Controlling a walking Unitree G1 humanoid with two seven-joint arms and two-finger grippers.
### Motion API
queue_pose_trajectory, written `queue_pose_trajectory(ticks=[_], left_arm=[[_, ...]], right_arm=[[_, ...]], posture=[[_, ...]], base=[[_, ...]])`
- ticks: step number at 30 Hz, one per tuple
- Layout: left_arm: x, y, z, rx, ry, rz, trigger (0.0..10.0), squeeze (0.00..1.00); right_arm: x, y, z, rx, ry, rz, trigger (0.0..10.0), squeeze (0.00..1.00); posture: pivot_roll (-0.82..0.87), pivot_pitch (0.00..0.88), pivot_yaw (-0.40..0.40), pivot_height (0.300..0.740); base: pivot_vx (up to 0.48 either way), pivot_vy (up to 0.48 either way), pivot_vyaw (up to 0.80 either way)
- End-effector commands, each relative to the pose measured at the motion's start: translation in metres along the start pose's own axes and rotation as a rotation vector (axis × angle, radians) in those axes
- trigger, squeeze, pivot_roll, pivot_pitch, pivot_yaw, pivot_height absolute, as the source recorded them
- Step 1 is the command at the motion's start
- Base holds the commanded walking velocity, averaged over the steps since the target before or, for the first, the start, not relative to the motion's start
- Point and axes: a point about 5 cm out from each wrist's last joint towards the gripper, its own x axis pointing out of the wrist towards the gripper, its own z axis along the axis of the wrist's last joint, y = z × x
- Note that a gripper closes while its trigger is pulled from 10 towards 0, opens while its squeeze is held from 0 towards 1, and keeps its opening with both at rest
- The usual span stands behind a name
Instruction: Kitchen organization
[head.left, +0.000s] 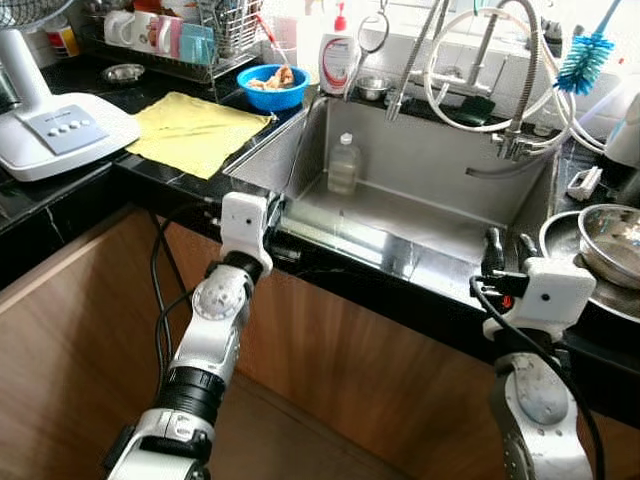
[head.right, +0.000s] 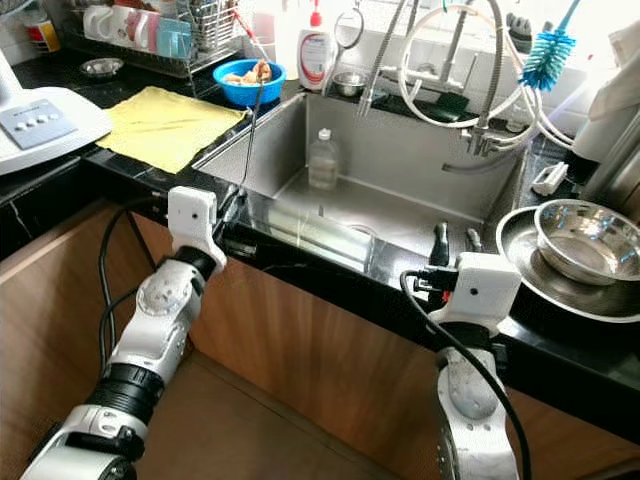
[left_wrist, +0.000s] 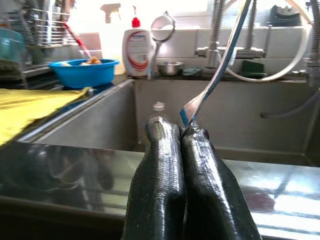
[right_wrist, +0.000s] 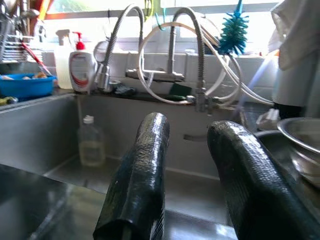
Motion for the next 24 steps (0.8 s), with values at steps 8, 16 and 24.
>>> queue_pose_trajectory(ticks=[8, 16, 24], left_arm=[[0.0037, -0.0066, 0.0052, -0.003, -0.022, -0.031, 10.0, 0.00], [0.0041, -0.0076, 0.0060, -0.008, -0.023, -0.038, 10.0, 0.00], [0.0083, -0.0086, 0.0103, -0.002, -0.037, -0.045, 10.0, 0.00]], right_arm=[[-0.0062, -0.0005, -0.0004, -0.012, 0.020, -0.012, 10.0, 0.00], [-0.0078, 0.0056, -0.0019, -0.004, 0.029, -0.004, 10.0, 0.00], [-0.0033, 0.0048, -0.0010, -0.004, 0.025, -0.016, 10.0, 0.00]], posture=[[-0.01, 0.000, -0.036, 0.719], [0.00, 0.000, -0.036, 0.719], [0.01, 0.000, -0.038, 0.719]], base=[[0.000, 0.000, -0.66], [0.000, 0.091, -0.66], [0.000, 0.085, -0.66]])
